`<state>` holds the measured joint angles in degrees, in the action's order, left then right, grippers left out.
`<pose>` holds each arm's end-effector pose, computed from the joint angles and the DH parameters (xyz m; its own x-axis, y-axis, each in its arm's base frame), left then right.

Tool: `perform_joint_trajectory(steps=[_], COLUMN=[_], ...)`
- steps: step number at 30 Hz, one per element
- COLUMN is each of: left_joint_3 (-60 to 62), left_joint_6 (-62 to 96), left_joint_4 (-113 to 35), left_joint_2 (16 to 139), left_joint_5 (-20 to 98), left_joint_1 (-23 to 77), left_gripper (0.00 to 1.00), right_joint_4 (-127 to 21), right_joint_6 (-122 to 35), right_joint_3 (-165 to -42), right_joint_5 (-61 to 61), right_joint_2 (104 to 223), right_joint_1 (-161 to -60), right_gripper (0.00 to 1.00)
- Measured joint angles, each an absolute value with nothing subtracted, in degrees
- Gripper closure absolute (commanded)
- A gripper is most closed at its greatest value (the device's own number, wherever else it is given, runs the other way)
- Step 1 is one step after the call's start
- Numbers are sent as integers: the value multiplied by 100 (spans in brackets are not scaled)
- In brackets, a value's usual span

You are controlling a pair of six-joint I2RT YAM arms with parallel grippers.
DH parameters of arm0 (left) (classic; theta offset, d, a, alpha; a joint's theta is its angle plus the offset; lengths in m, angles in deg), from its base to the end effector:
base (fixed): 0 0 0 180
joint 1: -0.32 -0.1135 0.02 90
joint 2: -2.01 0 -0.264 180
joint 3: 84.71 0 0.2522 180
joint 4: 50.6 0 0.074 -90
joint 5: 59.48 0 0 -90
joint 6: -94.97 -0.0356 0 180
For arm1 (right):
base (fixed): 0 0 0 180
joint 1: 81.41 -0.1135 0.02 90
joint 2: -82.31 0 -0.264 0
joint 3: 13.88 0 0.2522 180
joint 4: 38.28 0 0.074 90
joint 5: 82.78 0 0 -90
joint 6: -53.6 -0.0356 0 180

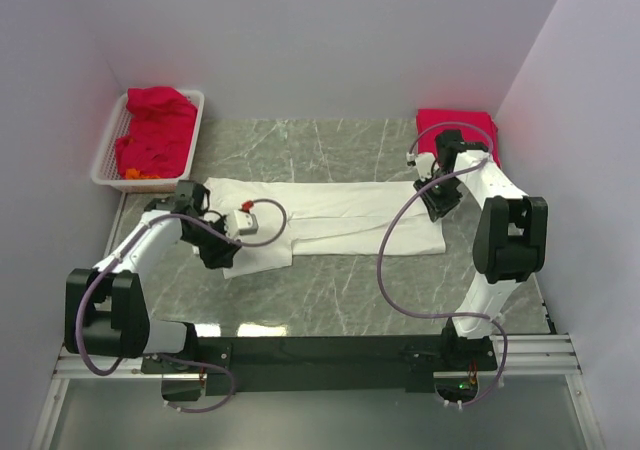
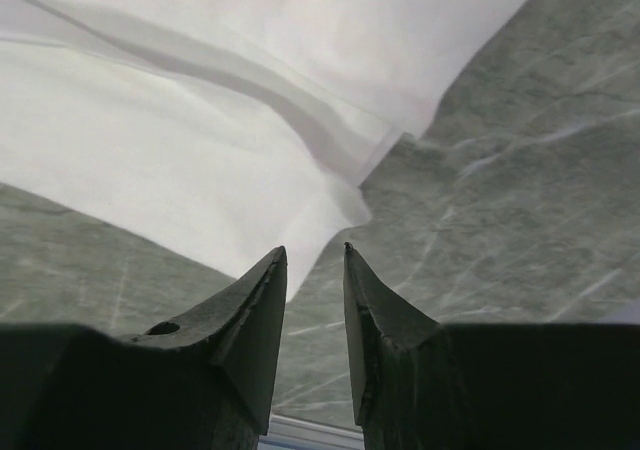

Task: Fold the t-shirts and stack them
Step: Fold the tshirt

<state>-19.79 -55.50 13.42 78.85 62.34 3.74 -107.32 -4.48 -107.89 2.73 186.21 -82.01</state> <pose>0.2304 -0.0326 0.2173 -0.3219 0.7599 -0.5648 0.9305 0.3639 -0.0407 0.3528 0.0065 0.2190 -0.8195 -0.5357 -0.2036 -0.5405 0.8406 -0.0363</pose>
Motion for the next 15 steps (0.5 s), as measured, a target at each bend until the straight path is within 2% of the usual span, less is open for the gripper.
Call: perform_joint_trajectory(steps=[12,13,15], left_joint_3=[-3179,-3199,-3203], left_joint_6=[-5299,-5262,-5194], left_joint_4=[131,24,-190], left_joint_2=[7995,8027,8056], left_joint_5=[5281,5220,5097], left_joint_1=[1482,1532,1643], left_gripper=[44,44,54], right_joint_4=[-11047,-11067,-11091], right_joint_6=[-691,-695,-697], right_joint_3=[-10586,-10540,-10485], right_joint_5=[-401,-425,-453], right_joint_2=[18616,18616,18616], right_joint_1=[-8201,-8201,-8201], right_gripper=[66,66,66])
